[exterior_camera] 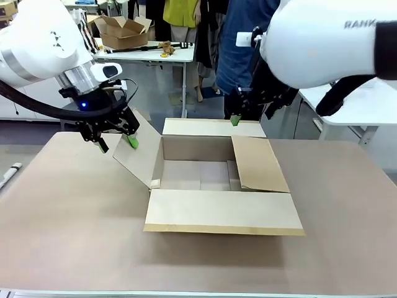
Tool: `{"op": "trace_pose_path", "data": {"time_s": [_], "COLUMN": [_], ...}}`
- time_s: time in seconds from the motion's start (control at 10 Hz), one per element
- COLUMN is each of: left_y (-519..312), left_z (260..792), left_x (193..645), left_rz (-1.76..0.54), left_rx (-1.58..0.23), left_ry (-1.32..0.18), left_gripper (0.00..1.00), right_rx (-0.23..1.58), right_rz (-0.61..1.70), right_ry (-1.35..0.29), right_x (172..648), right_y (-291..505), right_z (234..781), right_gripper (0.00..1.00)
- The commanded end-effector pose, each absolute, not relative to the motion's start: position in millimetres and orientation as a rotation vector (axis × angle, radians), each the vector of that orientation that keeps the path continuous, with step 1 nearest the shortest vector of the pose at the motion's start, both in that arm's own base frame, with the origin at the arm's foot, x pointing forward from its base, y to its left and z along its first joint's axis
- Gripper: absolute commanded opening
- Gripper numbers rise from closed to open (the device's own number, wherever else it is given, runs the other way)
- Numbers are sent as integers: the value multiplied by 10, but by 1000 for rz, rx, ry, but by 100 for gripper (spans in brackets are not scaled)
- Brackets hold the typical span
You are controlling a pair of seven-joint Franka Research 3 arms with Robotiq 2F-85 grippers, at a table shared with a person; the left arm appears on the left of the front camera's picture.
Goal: Pack the gift set into the box.
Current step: Place both hands on the side flaps of the Package Box and spread them outward.
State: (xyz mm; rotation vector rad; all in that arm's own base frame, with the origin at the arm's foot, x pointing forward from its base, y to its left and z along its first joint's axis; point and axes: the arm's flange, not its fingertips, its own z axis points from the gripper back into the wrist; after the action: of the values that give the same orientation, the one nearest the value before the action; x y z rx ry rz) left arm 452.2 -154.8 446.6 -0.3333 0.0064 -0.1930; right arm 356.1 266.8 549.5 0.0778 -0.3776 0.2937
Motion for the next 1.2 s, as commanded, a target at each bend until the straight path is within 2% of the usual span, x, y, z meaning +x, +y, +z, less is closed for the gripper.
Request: {"op": "trace_pose_path", "data": {"time_s": [0.0, 0.1, 0.4, 0.7, 0.8, 1.1], "left_y": [-1548, -1548, -1548, -1548, -1548, -1548], "left_z": [4494, 4494, 4494, 4494, 4494, 4494], "left_x": [4522, 4522, 4522, 4522, 4522, 4522], "left_rz": [-180, -180, -180, -180, -180, -180], "left_rx": [-310, -310, -310, -310, -310, -310], "left_ry": [3, 3, 3, 3, 3, 3], "left_gripper": [100, 100, 100, 100, 100, 100], "right_rx": [44, -233, -530, -513, -472, -567], "right_rz": [301, 193, 54, -8, -26, -56], "right_ry": [-382, -192, -86, 7, -7, -83], "right_x": [3541, 3784, 4199, 4335, 4360, 4396], "right_y": [2717, 3058, 3656, 3745, 3742, 3626], "right_z": [5443, 5308, 4927, 4326, 4163, 3889], "right_gripper": [100, 100, 100, 100, 100, 100]}}
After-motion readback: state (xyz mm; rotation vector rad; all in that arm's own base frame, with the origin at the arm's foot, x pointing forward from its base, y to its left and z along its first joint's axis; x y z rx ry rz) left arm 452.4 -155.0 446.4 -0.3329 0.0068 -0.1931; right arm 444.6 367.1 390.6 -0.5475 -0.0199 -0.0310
